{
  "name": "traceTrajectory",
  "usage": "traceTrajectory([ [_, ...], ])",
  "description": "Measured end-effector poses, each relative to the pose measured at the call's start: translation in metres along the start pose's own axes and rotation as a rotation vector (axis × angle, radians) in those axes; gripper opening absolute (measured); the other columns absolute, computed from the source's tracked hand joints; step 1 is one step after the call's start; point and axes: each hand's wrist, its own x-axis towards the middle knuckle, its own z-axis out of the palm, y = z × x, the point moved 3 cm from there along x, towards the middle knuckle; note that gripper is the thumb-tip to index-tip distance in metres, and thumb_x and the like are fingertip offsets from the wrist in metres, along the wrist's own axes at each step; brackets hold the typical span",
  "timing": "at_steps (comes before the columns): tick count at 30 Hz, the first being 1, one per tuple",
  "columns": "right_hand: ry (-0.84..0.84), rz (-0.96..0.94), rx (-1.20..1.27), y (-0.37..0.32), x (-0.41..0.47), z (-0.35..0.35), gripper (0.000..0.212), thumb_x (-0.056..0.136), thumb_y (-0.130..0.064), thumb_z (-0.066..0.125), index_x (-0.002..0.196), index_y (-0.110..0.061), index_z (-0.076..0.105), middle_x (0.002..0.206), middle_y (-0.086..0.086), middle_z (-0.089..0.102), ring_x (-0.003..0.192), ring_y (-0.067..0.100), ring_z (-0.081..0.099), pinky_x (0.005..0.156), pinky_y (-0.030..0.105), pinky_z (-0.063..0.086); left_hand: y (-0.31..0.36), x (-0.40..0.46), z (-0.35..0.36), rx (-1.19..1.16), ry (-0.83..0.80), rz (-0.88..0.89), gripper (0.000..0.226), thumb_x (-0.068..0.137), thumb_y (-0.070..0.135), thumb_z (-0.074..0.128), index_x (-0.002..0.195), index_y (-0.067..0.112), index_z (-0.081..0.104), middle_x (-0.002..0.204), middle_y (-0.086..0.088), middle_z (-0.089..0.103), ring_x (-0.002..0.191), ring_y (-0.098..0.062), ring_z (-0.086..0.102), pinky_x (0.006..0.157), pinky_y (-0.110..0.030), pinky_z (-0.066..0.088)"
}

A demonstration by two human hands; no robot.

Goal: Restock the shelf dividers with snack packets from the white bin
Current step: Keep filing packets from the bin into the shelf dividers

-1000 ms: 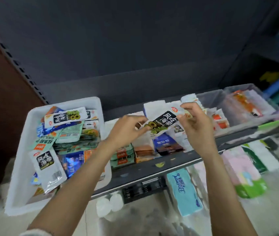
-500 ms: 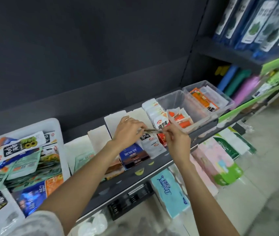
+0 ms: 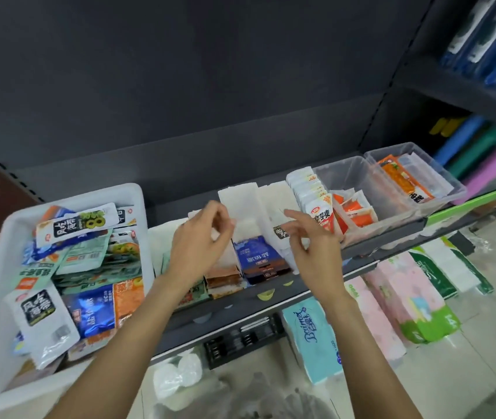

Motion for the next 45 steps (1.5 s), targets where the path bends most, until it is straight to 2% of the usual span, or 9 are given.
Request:
traceTrajectory([
  [5, -0.374, -0.254, 0.068, -0.090, -0.015, 0.054, 0.042, 0.095, -0.016, 0.050, 0.134, -0.029, 0.043, 0.101, -0.009, 0.069, 0.091, 0.010, 0.064, 0.082, 0.029, 0.053, -0.052, -0.062, -0.066, -0.068, 0.309, -0.305, 0.010, 0.089, 0.023, 0.060, 0.087, 0.020, 0.050, 0.067, 0.010, 0.057, 0.066, -0.007, 0.055, 0.058, -0.021, 0.041],
  [13, -0.964, -0.490, -0.172, -0.154, -0.055, 0.223, 0.032, 0.094, -0.017, 0.048, 0.125, -0.013, 0.056, 0.123, 0.008, 0.060, 0.109, 0.026, 0.056, 0.087, 0.038, 0.047, -0.187, -0.163, -0.119, 0.429, 0.103, -0.828, 0.053, 0.077, 0.027, 0.073, 0.121, 0.003, 0.055, 0.118, -0.023, 0.057, 0.106, -0.042, 0.050, 0.089, -0.046, 0.039],
  [19, -1.129, -0.286, -0.206, -0.167, -0.075, 0.304, 0.042, 0.093, -0.021, 0.052, 0.133, -0.009, 0.043, 0.116, 0.015, 0.059, 0.106, 0.032, 0.056, 0.079, 0.034, 0.044, -0.210, -0.187, -0.129, 0.251, 0.124, -1.063, 0.076, 0.077, 0.026, 0.073, 0.140, 0.004, 0.035, 0.134, -0.024, 0.042, 0.122, -0.039, 0.041, 0.100, -0.042, 0.033],
  [28, -1.074, 0.407, 0.441, -0.169, -0.081, 0.301, 0.054, 0.086, -0.002, 0.064, 0.135, -0.008, 0.043, 0.118, 0.012, 0.063, 0.100, 0.025, 0.063, 0.074, 0.029, 0.054, -0.197, -0.192, -0.147, -0.232, 0.284, -1.229, 0.054, 0.085, 0.029, 0.066, 0.132, 0.015, 0.044, 0.108, -0.003, 0.062, 0.094, -0.022, 0.061, 0.066, -0.023, 0.050],
  [32, -1.110, 0.550, 0.726, -0.161, -0.077, 0.250, 0.048, 0.085, 0.001, 0.063, 0.129, -0.015, 0.053, 0.108, 0.012, 0.068, 0.091, 0.020, 0.067, 0.072, 0.029, 0.055, -0.165, -0.185, -0.155, -0.753, 0.228, -1.069, 0.030, 0.083, 0.017, 0.069, 0.112, 0.010, 0.063, 0.104, -0.006, 0.071, 0.088, -0.021, 0.069, 0.068, -0.027, 0.057],
  [35, -1.017, 0.435, 0.752, -0.152, -0.072, 0.211, 0.044, 0.089, -0.008, 0.062, 0.127, -0.028, 0.052, 0.105, 0.002, 0.071, 0.099, 0.016, 0.066, 0.085, 0.033, 0.053, -0.138, -0.163, -0.155, -0.746, 0.232, -0.825, 0.024, 0.083, 0.006, 0.067, 0.106, 0.014, 0.066, 0.096, 0.006, 0.073, 0.086, -0.014, 0.069, 0.065, -0.020, 0.054],
  [40, -0.571, 0.153, 0.542, -0.150, -0.041, 0.142, 0.036, 0.089, -0.027, 0.060, 0.122, -0.033, 0.048, 0.111, -0.015, 0.061, 0.097, -0.005, 0.058, 0.078, 0.009, 0.047, -0.103, -0.123, -0.149, -0.206, 0.278, -0.407, 0.020, 0.086, 0.013, 0.066, 0.102, 0.023, 0.069, 0.099, 0.013, 0.071, 0.087, -0.006, 0.064, 0.072, -0.030, 0.056],
  [43, -0.501, 0.269, 0.615, -0.139, -0.025, 0.107, 0.047, 0.078, -0.051, 0.058, 0.121, -0.034, 0.051, 0.104, -0.011, 0.069, 0.095, 0.005, 0.066, 0.084, 0.025, 0.053, -0.071, -0.098, -0.132, 0.372, 0.369, 0.089, 0.024, 0.083, 0.010, 0.065, 0.105, 0.018, 0.072, 0.098, 0.001, 0.070, 0.086, -0.018, 0.061, 0.073, -0.030, 0.051],
  [45, -0.495, 0.369, 0.692, -0.126, -0.016, 0.088, 0.047, 0.077, -0.044, 0.065, 0.121, -0.029, 0.055, 0.099, -0.003, 0.072, 0.093, 0.014, 0.069, 0.083, 0.035, 0.056, -0.048, -0.084, -0.114, 0.427, 0.429, 0.319, 0.031, 0.079, 0.002, 0.067, 0.104, 0.020, 0.072, 0.096, 0.001, 0.070, 0.084, -0.020, 0.058, 0.071, -0.029, 0.045],
])
